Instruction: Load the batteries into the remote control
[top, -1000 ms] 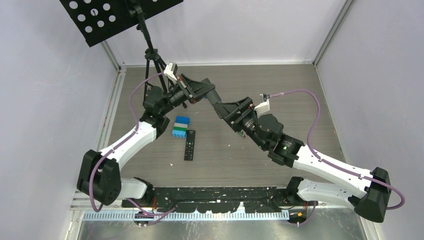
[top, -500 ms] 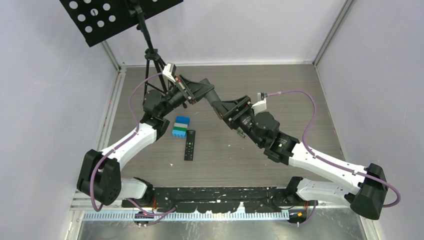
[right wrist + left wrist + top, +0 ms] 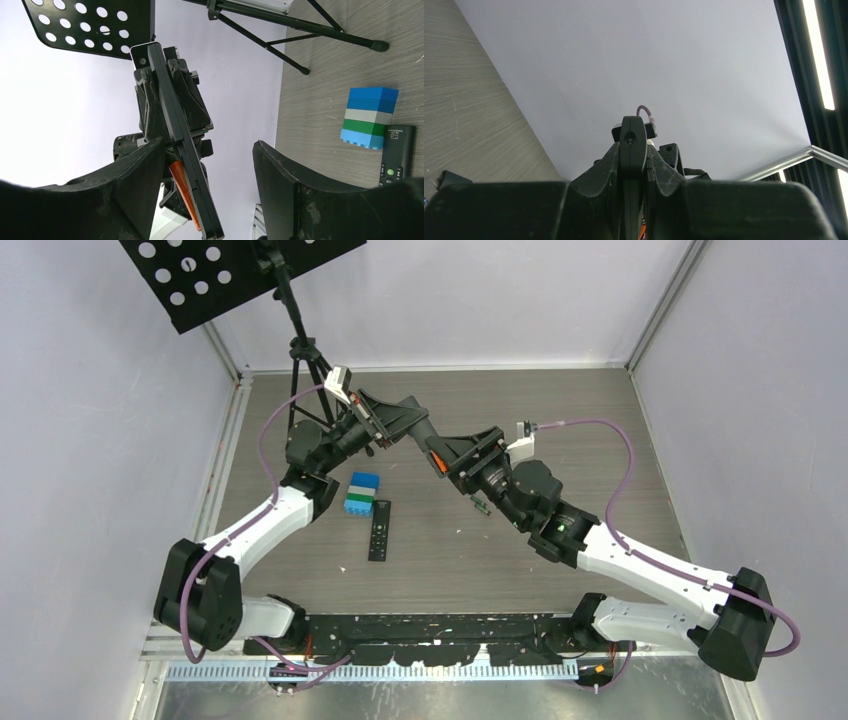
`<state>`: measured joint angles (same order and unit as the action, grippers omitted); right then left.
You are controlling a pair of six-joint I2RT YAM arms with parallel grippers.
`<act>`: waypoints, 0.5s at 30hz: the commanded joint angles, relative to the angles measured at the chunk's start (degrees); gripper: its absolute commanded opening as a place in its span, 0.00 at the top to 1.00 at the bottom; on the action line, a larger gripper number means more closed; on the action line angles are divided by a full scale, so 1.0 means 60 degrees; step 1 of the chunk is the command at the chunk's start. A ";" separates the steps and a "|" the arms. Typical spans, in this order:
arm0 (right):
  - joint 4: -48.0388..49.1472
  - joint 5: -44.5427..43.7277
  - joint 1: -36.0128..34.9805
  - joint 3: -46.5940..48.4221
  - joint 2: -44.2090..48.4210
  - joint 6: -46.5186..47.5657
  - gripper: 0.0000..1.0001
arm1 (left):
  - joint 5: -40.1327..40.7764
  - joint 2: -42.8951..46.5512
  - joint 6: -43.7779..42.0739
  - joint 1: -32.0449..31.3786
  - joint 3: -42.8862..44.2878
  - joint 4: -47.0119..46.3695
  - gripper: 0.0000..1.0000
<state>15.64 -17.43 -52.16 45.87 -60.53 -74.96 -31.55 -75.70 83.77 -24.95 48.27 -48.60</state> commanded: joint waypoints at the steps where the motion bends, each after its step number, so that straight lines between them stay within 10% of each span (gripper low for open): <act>1: 0.0539 0.0010 0.0105 0.0399 0.0026 -0.0074 0.34 | 0.0011 0.0170 0.0020 0.0002 0.0076 -0.0733 1.00; 15: 0.0928 0.1065 0.0183 0.0109 -0.0169 0.0826 0.59 | 0.0214 0.0152 0.0609 -0.0017 0.0431 0.0130 1.00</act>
<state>18.68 -12.91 -51.24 45.87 -61.14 -73.17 -31.51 -75.72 85.01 -24.99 48.29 -47.35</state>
